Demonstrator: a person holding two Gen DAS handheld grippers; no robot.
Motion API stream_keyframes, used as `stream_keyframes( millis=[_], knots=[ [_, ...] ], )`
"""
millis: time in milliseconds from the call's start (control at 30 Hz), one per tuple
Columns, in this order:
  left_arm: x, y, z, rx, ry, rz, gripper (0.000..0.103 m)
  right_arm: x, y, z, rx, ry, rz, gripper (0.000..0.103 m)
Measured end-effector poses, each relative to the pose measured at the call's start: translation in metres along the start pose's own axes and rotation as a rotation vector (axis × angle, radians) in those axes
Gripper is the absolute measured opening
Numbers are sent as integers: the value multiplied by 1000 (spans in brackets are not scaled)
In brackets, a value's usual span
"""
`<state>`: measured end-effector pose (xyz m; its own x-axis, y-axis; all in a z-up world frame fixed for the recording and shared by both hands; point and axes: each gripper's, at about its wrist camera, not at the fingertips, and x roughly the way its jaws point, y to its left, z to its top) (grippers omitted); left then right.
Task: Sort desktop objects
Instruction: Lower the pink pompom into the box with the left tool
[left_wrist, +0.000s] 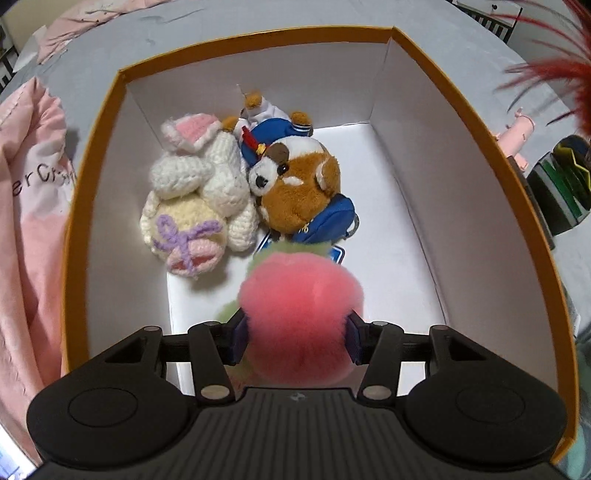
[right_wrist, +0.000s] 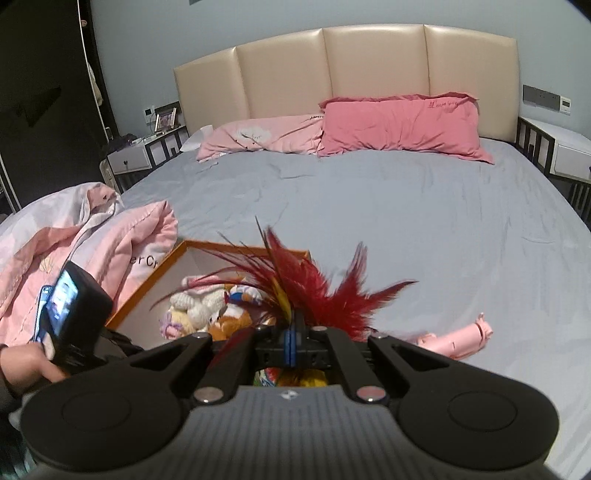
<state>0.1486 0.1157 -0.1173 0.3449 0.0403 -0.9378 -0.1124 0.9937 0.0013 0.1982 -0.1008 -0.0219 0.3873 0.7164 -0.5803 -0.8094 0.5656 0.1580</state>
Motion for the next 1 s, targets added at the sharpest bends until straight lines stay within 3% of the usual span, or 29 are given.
stream_keyframes(
  millis=[433, 633, 767, 833, 867, 1000],
  knots=[
    [26, -13, 1, 96, 33, 62, 57, 24, 18, 11, -34, 6, -16, 0],
    [22, -8, -2, 49, 26, 30, 52, 25, 22, 12, -22, 0, -9, 0],
    [10, -2, -3, 6, -16, 33, 42, 22, 23, 11, -18, -4, -15, 0],
    [0, -1, 0, -11, -39, 22, 20, 20, 21, 11, -13, -6, -18, 0],
    [-5, 0, -1, -16, -49, 12, 14, 19, 20, 11, -12, -6, -20, 0],
    [-13, 3, -1, -44, -79, -14, 9, 18, 19, 9, -5, -6, -21, 0]
  ],
)
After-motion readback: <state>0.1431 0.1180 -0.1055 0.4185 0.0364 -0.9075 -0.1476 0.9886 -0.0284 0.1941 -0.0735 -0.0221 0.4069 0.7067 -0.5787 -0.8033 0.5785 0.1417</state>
